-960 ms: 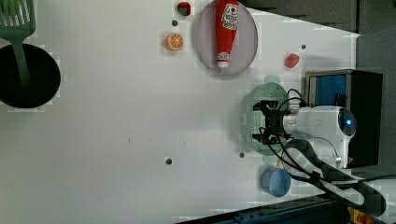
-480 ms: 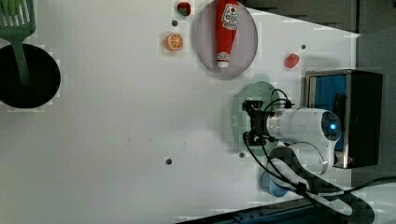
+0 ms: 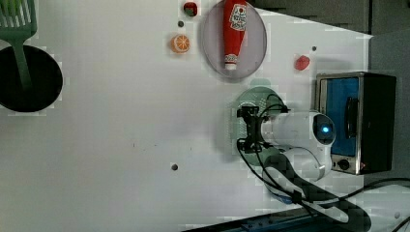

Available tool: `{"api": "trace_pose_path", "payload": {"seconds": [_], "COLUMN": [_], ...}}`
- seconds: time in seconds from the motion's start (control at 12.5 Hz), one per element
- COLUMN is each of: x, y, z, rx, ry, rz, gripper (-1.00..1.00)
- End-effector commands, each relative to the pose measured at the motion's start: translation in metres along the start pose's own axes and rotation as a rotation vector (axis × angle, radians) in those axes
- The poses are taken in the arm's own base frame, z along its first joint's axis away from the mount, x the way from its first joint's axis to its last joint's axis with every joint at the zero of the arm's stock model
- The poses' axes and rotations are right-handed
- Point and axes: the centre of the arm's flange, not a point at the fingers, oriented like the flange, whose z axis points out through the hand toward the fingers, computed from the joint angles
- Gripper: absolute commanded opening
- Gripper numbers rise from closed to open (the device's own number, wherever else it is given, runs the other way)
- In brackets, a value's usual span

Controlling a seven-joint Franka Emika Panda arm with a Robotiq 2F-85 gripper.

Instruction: Drag strainer right to left.

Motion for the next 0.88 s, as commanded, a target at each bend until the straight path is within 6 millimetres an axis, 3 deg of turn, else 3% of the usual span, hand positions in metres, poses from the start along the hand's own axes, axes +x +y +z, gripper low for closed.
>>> {"api": "trace_pose_path", "payload": {"seconds": [0.08, 0.48, 0.88], "x": [-0.054, -0.103, -0.134], "y": [-0.010, -0.017, -0.019], "z": [-0.013, -0.014, -0.018], "rx": [0.042, 0.031, 0.006], "ry": [-0.003, 0.006, 0.018], "rz": [0.026, -0.005, -0.034], "gripper": [1.00, 1.00, 1.00]}}
